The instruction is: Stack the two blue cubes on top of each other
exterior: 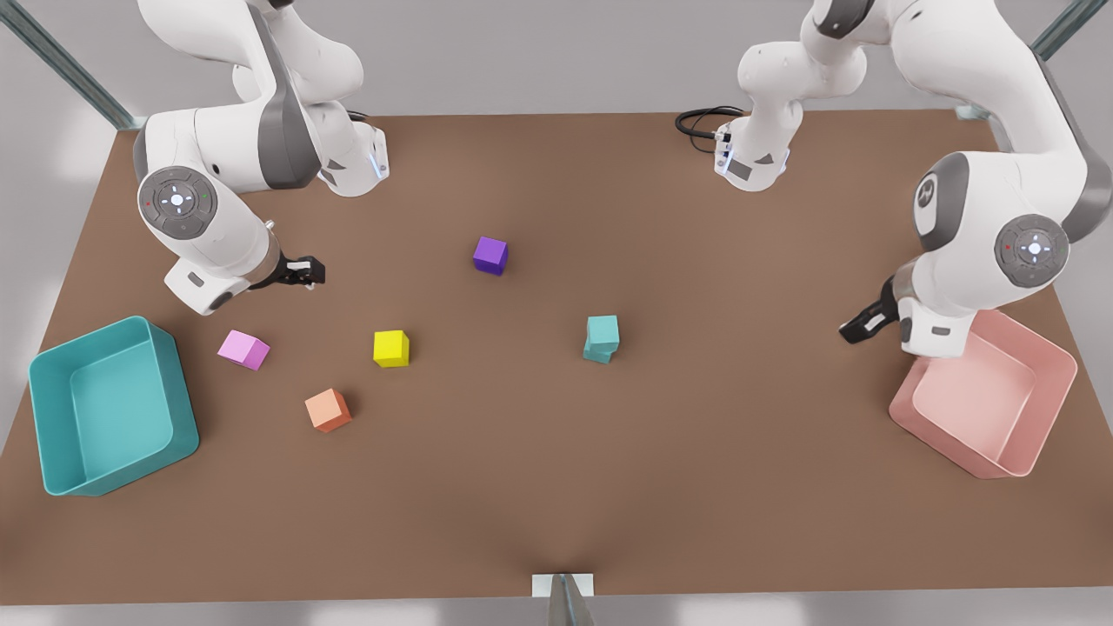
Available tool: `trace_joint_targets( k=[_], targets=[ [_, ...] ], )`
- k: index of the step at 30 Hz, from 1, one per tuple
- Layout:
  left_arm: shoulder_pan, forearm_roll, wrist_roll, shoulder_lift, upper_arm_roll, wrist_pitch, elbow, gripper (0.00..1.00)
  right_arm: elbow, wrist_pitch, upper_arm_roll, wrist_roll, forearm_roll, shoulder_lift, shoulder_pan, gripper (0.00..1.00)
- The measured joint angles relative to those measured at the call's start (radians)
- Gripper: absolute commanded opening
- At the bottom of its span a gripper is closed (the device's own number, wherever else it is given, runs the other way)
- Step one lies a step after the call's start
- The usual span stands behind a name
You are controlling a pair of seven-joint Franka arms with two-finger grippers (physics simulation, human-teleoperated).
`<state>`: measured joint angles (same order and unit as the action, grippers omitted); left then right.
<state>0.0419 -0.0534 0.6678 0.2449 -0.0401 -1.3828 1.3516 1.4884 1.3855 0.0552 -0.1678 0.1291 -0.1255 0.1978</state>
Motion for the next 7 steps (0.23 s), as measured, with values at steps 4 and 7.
trace_joint_targets(
  k=[4, 7],
  targets=[
    [0.021, 0.035, -0.149, -0.019, 0.029, 0.108, -0.008, 1.00, 0.000, 0.000, 0.000, 0.001, 0.000, -0.004, 0.000, 1.00],
    [0.022, 0.046, -0.241, -0.018, 0.031, 0.153, -0.008, 1.00, 0.000, 0.000, 0.000, 0.002, 0.000, -0.005, 0.000, 1.00]
  ],
)
